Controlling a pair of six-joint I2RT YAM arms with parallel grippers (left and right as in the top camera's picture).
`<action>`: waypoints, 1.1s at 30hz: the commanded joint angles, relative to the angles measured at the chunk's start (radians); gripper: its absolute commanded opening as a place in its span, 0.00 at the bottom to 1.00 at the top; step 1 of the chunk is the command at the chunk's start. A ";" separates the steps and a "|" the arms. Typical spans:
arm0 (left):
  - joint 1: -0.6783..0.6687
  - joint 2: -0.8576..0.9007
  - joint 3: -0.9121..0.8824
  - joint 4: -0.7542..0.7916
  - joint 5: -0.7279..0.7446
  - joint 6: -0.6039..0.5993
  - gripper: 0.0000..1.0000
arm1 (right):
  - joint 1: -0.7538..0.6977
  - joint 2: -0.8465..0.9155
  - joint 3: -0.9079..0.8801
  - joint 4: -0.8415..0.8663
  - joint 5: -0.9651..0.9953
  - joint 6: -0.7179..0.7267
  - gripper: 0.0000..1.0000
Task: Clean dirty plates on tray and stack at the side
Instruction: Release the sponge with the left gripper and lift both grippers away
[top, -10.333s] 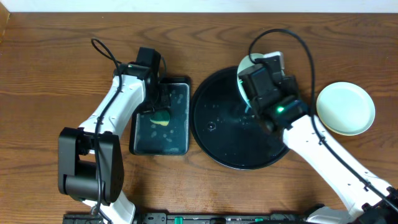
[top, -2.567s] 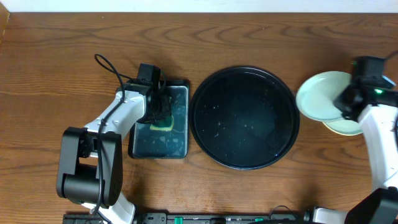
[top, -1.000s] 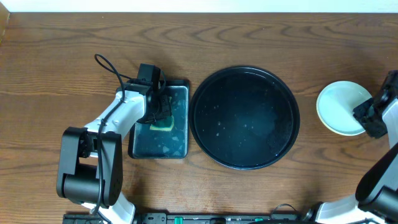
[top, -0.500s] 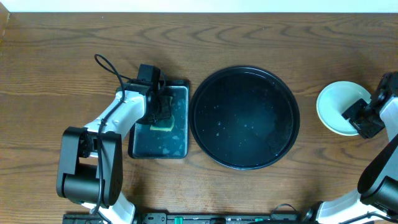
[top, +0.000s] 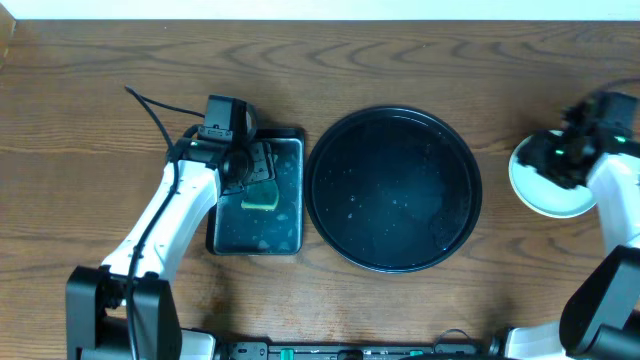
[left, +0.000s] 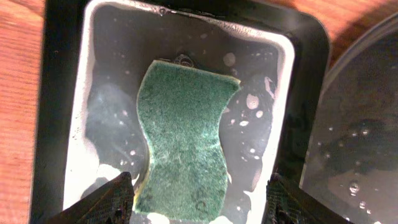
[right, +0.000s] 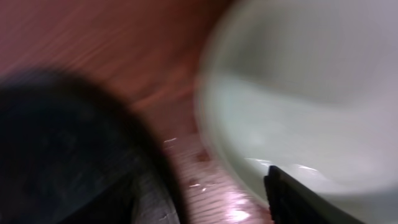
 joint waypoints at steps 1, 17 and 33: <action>0.000 -0.039 0.019 -0.043 -0.002 0.017 0.72 | 0.112 -0.025 0.005 -0.013 -0.041 -0.154 0.68; 0.067 -0.047 0.040 -0.507 -0.001 0.017 0.78 | 0.324 -0.037 0.006 -0.336 0.006 -0.112 0.99; 0.000 -0.329 -0.093 -0.431 -0.002 0.025 0.79 | 0.485 -0.446 -0.229 -0.199 0.139 -0.006 0.99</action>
